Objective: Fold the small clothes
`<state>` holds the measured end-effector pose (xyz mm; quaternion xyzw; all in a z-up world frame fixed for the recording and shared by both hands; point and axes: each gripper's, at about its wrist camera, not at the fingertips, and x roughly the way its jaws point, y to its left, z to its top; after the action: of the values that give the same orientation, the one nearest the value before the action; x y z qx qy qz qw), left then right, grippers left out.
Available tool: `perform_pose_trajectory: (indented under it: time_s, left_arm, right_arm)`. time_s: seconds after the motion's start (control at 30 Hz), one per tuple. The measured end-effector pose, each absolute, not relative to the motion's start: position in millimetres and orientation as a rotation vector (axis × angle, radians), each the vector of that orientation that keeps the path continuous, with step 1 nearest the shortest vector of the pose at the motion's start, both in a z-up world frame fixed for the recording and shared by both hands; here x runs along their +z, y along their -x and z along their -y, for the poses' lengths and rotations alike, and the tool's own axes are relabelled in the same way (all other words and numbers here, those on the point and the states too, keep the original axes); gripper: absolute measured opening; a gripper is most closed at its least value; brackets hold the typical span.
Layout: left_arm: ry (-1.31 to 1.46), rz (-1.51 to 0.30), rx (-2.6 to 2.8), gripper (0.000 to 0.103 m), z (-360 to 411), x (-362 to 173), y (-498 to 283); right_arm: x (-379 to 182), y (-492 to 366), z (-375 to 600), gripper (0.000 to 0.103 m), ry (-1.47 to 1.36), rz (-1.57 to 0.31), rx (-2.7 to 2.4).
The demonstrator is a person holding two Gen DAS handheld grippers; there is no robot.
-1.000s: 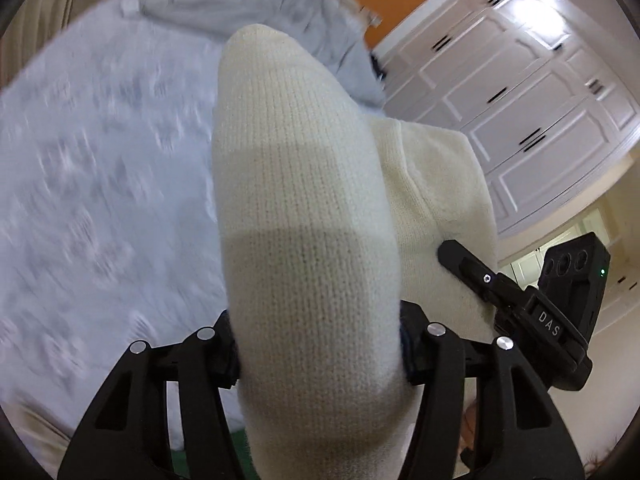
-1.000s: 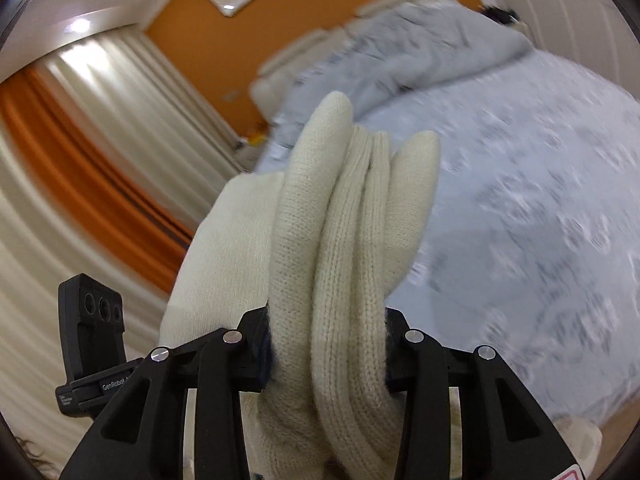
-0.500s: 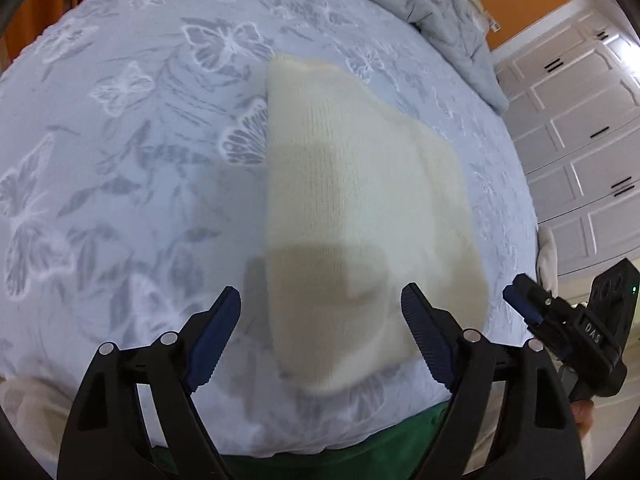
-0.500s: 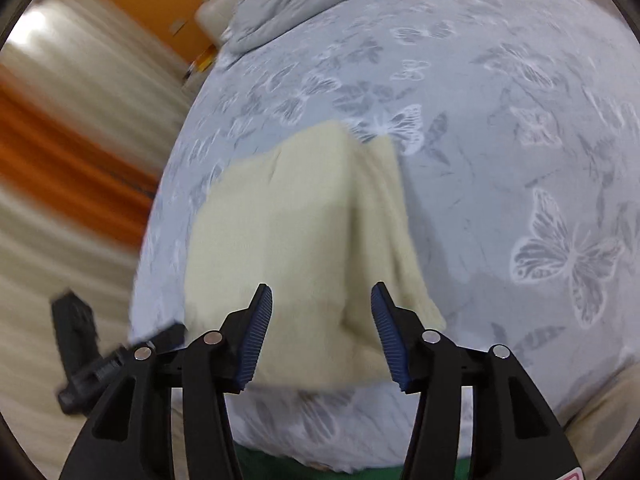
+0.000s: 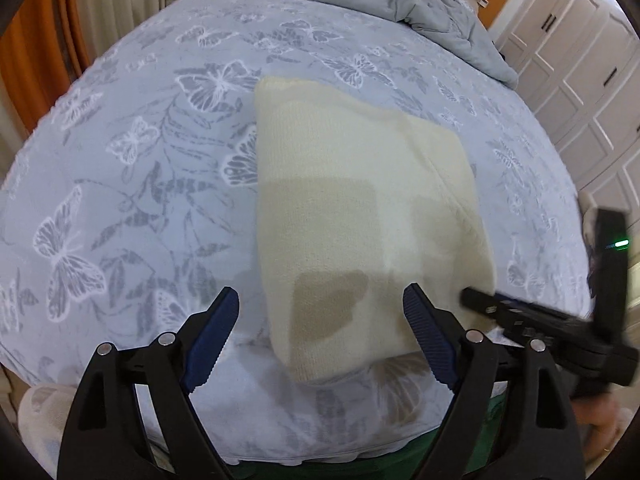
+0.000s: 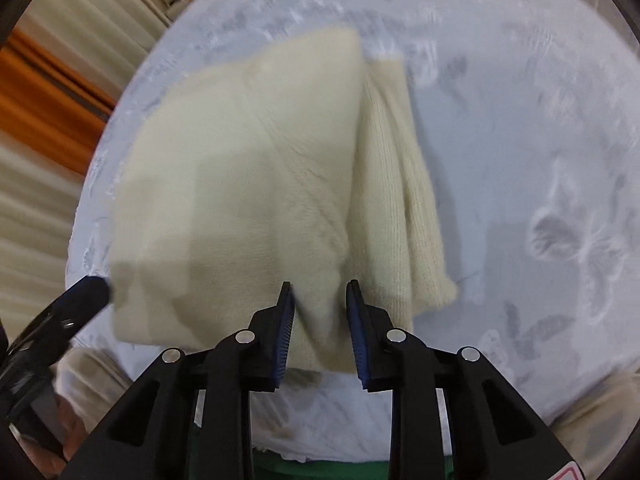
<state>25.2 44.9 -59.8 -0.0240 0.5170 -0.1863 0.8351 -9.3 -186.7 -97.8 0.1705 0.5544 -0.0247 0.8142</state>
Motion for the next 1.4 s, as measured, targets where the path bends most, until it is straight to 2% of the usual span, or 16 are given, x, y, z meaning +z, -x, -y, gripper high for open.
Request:
perform_pose_trajectory:
  time_s: [0.07, 0.17, 0.23, 0.33, 0.47, 0.93, 1.0, 1.03, 1.07, 1.1, 1.17, 1.2, 1.23, 1.27, 1.3, 1.4]
  left_arm:
    - [0.013, -1.071, -0.372, 0.082, -42, -56, -20]
    - [-0.018, -1.041, -0.342, 0.082, -38, -51, -13]
    - [-0.023, -1.022, -0.329, 0.083, -35, -46, -6]
    - [-0.063, -0.982, -0.305, 0.086, -27, -40, 6]
    - [-0.125, -0.927, -0.281, 0.088, -16, -33, 25]
    - [-0.162, -0.930, -0.264, 0.088, -10, -45, 55]
    - [-0.077, -0.978, -0.308, 0.093, -21, -44, 48]
    - [-0.014, -1.003, -0.322, 0.093, -28, -45, 41]
    - [0.080, -1.041, -0.327, 0.096, -38, -47, 30]
    - [0.134, -1.067, -0.328, 0.097, -44, -51, 22]
    - [0.227, -1.128, -0.315, 0.097, -54, -66, 4]
    - [0.247, -1.159, -0.282, 0.096, -59, -76, -5]
    - [0.252, -1.170, -0.260, 0.095, -62, -83, -11]
    - [0.247, -1.174, -0.246, 0.093, -63, -87, -14]
    - [0.238, -1.178, -0.235, 0.093, -64, -90, -16]
    - [0.220, -1.158, -0.251, 0.094, -64, -86, -13]
  right_arm:
    - [-77, 23, 179, 0.032, -0.293, -1.105, -0.069]
    - [-63, 37, 178, 0.037, -0.248, -1.044, -0.111]
    - [-60, 48, 182, 0.040, -0.283, -1.028, -0.136]
    - [-57, 63, 189, 0.051, -0.325, -1.002, -0.189]
    - [-60, 82, 190, 0.058, -0.350, -0.982, -0.222]
    - [-77, 108, 184, 0.059, -0.352, -1.001, -0.187]
    - [-73, 98, 188, 0.059, -0.365, -0.994, -0.162]
    - [-73, 87, 192, 0.063, -0.376, -1.005, -0.144]
    - [-76, 74, 195, 0.075, -0.389, -1.022, -0.122]
    - [-81, 64, 198, 0.081, -0.399, -1.042, -0.105]
    - [-99, 37, 201, 0.081, -0.425, -1.094, -0.083]
    - [-104, 31, 201, 0.079, -0.441, -1.106, -0.072]
    - [-115, 20, 200, 0.060, -0.474, -1.143, -0.026]
    - [-122, 12, 196, 0.013, -0.468, -1.185, -0.006]
    - [-125, 7, 192, 0.012, -0.444, -1.210, 0.000]
    - [-90, 20, 190, 0.011, -0.383, -1.074, -0.023]
